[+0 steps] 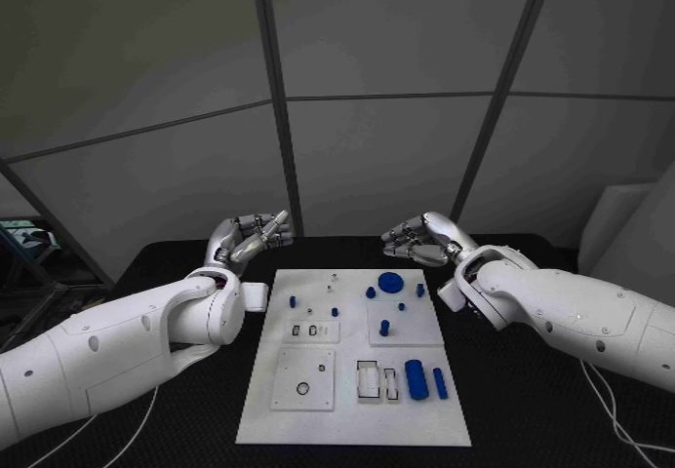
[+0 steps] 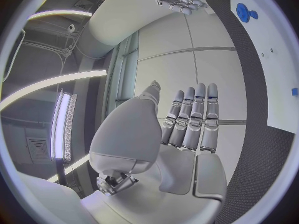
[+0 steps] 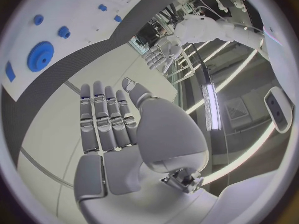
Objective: Assemble the parts on the task board
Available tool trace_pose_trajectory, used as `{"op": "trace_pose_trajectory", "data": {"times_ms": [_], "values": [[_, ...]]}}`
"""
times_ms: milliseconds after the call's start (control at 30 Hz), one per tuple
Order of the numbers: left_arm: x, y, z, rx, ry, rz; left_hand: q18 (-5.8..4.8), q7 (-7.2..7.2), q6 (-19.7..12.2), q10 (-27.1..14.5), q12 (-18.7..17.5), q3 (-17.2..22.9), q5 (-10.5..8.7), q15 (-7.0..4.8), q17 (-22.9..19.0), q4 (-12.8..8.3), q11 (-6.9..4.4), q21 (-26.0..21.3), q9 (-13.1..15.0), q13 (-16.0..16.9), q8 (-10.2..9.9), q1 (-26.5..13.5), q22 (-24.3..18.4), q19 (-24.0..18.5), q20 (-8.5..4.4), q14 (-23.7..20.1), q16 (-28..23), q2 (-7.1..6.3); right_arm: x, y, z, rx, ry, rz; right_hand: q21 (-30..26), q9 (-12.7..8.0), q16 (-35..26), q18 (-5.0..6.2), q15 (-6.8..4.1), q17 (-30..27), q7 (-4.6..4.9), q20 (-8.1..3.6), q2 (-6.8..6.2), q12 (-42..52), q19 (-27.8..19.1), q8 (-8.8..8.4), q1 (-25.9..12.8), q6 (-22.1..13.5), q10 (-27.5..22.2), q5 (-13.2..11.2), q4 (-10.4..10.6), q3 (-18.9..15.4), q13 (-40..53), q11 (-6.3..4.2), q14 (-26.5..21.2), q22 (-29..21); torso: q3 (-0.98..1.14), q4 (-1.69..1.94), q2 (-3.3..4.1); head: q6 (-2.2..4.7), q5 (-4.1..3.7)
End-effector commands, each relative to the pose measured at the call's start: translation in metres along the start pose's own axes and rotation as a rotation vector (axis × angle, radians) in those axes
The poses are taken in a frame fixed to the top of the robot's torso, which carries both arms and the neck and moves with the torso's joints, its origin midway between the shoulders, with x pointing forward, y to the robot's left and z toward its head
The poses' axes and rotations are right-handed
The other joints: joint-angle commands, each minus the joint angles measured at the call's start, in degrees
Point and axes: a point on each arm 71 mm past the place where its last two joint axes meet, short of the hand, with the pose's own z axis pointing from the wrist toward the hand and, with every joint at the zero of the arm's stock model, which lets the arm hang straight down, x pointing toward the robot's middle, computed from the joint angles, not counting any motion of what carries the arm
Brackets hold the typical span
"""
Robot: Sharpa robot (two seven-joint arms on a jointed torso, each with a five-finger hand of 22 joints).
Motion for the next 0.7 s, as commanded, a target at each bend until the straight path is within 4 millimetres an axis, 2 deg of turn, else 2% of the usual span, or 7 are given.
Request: {"op": "trace_pose_trajectory", "data": {"times_ms": [33, 100, 133, 167, 333, 533, 700], "values": [[0.006, -0.007, -0.004, 0.038, 0.097, 0.024, -1.37, -0.56, 1.90, 2.41, -0.80, 0.28, -0.29, -0.99, 0.93, -1.00, -0.83, 1.19, -0.41, -0.22, -0.17, 1.32, 0.34, 2.51, -1.06, 3.11, 0.56, 0.38, -0.002, 0.008, 0.004, -0.013, 0.076, -0.262, 6.30, 0.04, 0.84, 1.08, -2.37, 1.43, -1.14, -2.36, -2.12, -1.87, 4.48, -1.07, -1.37, 4.91, 5.55, -0.16, -1.38, 3.56, 0.10, -1.45, 8.46, 3.32, 0.10, 0.42, 1.31, 0.15, -0.28], [0.007, -0.009, -0.008, 0.040, 0.119, 0.029, -1.47, -0.85, 2.84, 3.60, -1.63, 0.33, -0.25, -1.37, 1.44, -1.54, -1.07, 1.61, -0.67, -0.42, -0.62, 1.77, 0.43, 3.45, -1.43, 4.22, 0.39, 0.43, -0.004, 0.011, 0.005, -0.009, 0.088, -0.321, 9.17, 0.07, 1.66, 1.00, -3.35, 2.25, -1.50, -3.38, -2.67, -2.01, 6.17, -1.33, -1.28, 5.48, 6.05, 0.11, -1.67, 3.81, 0.10, -1.83, 11.09, 4.98, 0.11, 0.62, 1.79, 0.24, -0.42], [0.008, -0.010, -0.010, 0.041, 0.129, 0.030, -1.39, -0.85, 3.25, 4.15, -2.05, 0.27, -0.29, -1.57, 1.77, -1.94, -1.24, 1.91, -0.73, -0.50, -0.88, 2.08, 0.52, 4.00, -1.65, 4.98, 0.44, 0.16, -0.004, 0.013, 0.006, -0.008, 0.094, -0.353, 11.33, 0.05, 1.87, 0.98, -3.52, 2.79, -1.30, -4.14, -2.96, -2.08, 6.39, -1.64, -1.67, 5.86, 6.33, 0.51, -1.56, 3.98, 0.07, -2.12, 12.50, 6.36, 0.10, 0.75, 2.12, 0.25, -0.46], [0.009, -0.012, -0.013, 0.041, 0.143, 0.030, -1.39, -0.87, 3.44, 4.42, -2.36, 0.23, -0.30, -1.66, 1.96, -2.14, -1.29, 2.10, -0.77, -0.55, -1.07, 2.20, 0.58, 4.32, -1.77, 5.31, 0.40, 0.02, -0.005, 0.017, 0.007, -0.007, 0.104, -0.404, 13.16, 0.07, 2.81, 1.01, -4.22, 3.46, -1.71, -4.53, -3.18, -2.04, 7.13, -1.77, -1.39, 6.15, 6.50, 0.73, -1.80, 4.12, 0.09, -2.31, 14.71, 7.48, 0.09, 0.84, 2.54, 0.23, -0.48], [0.012, -0.019, -0.023, 0.040, 0.173, 0.025, -1.44, -0.68, 3.59, 4.68, -3.54, -0.15, -0.33, -1.69, 2.42, -2.57, -1.18, 2.76, -0.86, -0.71, -1.91, 2.11, 0.82, 5.28, -2.00, 5.65, -0.12, -0.48, -0.002, 0.027, 0.009, 0.001, 0.139, -0.546, 19.98, 0.11, 6.86, 1.11, -5.91, 6.47, -2.61, -6.45, -4.12, -2.03, 9.74, -2.04, -2.18, 7.39, 7.63, 0.80, -1.42, 4.05, 0.12, -3.36, 21.82, 11.61, -0.12, 1.21, 4.00, 0.37, -1.12], [0.017, -0.025, -0.035, 0.015, 0.191, -0.017, -1.57, -0.32, 3.26, 4.10, -5.09, -0.86, -0.34, -1.35, 2.76, -2.81, -0.75, 2.90, -0.88, -0.82, -2.99, 1.45, 0.82, 5.20, -1.88, 5.15, -1.12, -0.77, 0.003, 0.033, 0.009, 0.027, 0.170, -0.682, 25.53, 0.04, 14.53, 1.01, -6.43, 11.68, -3.39, -7.28, -5.41, -2.05, 9.72, -2.68, -3.70, 7.54, 7.36, 0.00, 0.32, 5.07, 0.14, -3.69, 22.90, 15.22, -0.30, 1.69, 5.51, 0.78, -1.68], [0.020, -0.029, -0.041, 0.000, 0.203, -0.038, -1.58, -0.17, 3.13, 3.80, -5.60, -1.08, -0.36, -1.22, 2.85, -2.96, -0.59, 2.90, -0.88, -0.84, -3.33, 1.29, 0.80, 5.10, -1.80, 4.92, -1.49, -0.83, 0.007, 0.036, 0.011, 0.037, 0.192, -0.747, 32.81, 0.00, 27.21, 0.89, -6.54, 19.26, -3.55, -7.37, -7.59, -2.07, 10.19, -2.80, -3.49, 6.86, 6.22, -0.12, 1.65, 7.12, 0.12, -3.55, 22.82, 20.47, -0.50, 2.01, 6.62, 1.50, -2.02]]}}
